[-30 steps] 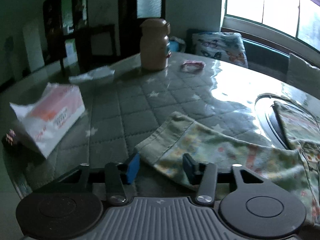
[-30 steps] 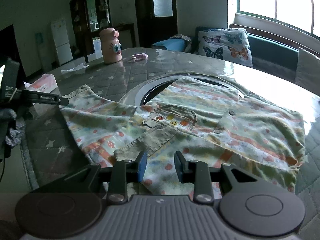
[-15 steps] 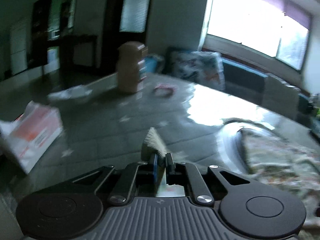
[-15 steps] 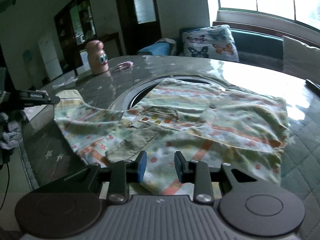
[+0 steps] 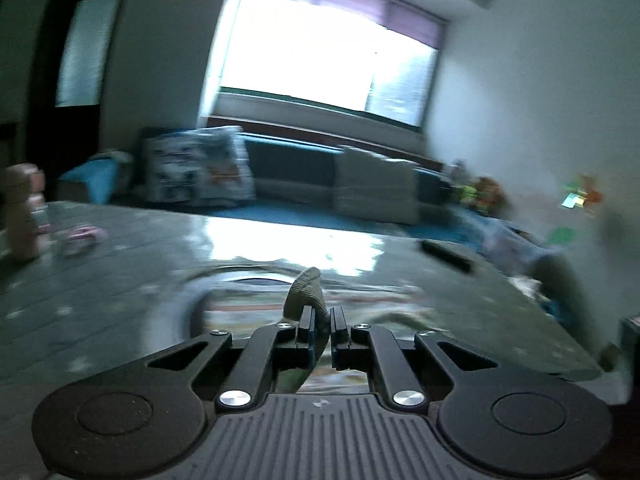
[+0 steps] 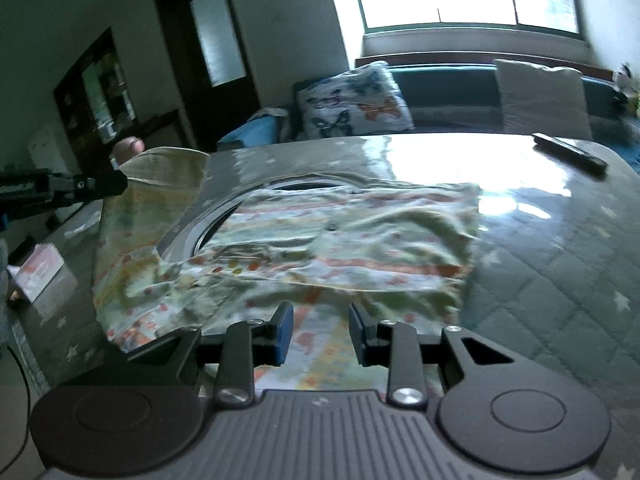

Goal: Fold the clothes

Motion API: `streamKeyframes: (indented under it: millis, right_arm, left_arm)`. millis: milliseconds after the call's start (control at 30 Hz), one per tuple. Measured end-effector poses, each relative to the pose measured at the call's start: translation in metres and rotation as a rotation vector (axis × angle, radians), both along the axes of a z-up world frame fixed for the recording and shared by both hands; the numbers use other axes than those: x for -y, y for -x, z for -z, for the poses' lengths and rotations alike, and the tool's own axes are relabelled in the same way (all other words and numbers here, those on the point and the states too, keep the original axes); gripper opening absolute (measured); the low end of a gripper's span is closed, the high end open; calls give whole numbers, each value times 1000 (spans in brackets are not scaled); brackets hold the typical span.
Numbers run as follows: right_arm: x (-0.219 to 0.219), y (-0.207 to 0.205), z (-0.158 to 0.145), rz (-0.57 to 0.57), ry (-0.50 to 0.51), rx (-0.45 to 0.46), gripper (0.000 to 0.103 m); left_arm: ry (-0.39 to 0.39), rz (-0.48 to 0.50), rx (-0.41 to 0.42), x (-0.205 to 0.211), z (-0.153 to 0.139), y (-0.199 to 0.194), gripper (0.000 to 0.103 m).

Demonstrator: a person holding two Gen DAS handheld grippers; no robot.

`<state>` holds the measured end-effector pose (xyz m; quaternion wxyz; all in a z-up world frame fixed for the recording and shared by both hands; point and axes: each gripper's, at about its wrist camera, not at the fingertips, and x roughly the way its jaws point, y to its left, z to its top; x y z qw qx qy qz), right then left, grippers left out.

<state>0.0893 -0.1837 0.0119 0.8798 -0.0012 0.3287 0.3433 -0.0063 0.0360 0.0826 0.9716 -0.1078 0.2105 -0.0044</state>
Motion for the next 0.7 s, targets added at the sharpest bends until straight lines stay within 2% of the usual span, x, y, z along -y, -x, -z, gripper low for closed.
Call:
streamKeyframes:
  millis: [100, 267, 433, 467, 533, 567, 700]
  right_arm:
    - [15, -4, 1, 47, -14, -11, 30]
    - [35, -11, 4, 115, -41, -39, 30]
    - [46, -17, 5, 156, -65, -56, 30]
    - [47, -18, 5, 160, -70, -59, 30]
    - [49, -20, 6, 167, -82, -66, 30]
    - [47, -21, 7, 164, -87, -74, 30]
    - [35, -23, 14, 124, -79, -98, 30]
  left_arm:
    - [5, 95, -24, 28, 7, -14, 8]
    - [-29, 217, -92, 61, 30, -30, 8]
    - [-87, 315, -160, 81, 52, -30, 16]
    - [-93, 325, -163, 83, 54, -28, 18]
    - [-103, 328, -158, 80, 54, -23, 34]
    - [-109, 323, -150, 77, 52, -20, 38]
    - [-153, 256, -130, 53, 50, -15, 40]
